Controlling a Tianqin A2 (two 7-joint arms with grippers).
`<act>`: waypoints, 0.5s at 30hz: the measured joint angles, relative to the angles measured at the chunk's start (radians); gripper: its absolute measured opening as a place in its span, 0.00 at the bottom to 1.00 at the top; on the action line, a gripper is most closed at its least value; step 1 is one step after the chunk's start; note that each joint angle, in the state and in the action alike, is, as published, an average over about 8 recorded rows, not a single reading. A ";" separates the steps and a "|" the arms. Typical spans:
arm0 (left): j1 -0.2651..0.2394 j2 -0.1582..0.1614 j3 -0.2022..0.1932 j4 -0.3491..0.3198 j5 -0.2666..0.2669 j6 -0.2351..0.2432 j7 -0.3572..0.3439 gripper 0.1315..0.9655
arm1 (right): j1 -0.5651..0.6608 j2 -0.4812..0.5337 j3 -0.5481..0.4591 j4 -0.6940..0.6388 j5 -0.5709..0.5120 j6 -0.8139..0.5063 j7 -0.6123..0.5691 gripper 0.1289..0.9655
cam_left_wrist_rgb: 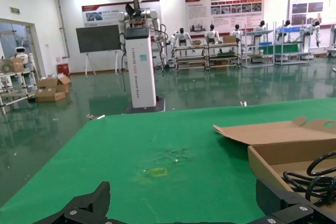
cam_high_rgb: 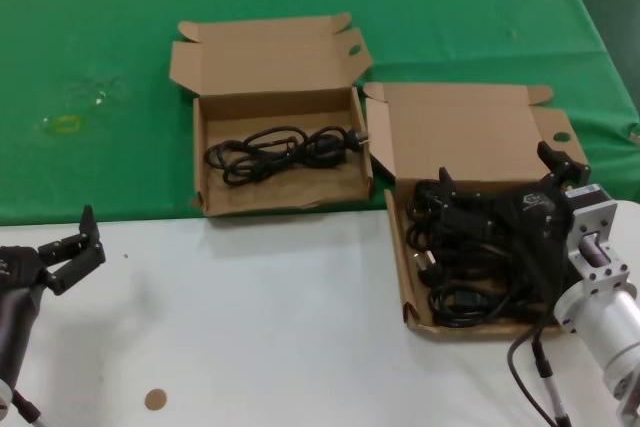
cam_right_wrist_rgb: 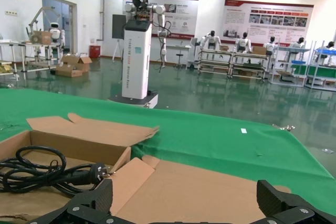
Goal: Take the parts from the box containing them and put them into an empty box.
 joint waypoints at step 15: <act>0.000 0.000 0.000 0.000 0.000 0.000 0.000 1.00 | 0.000 0.000 0.000 0.000 0.000 0.000 0.000 1.00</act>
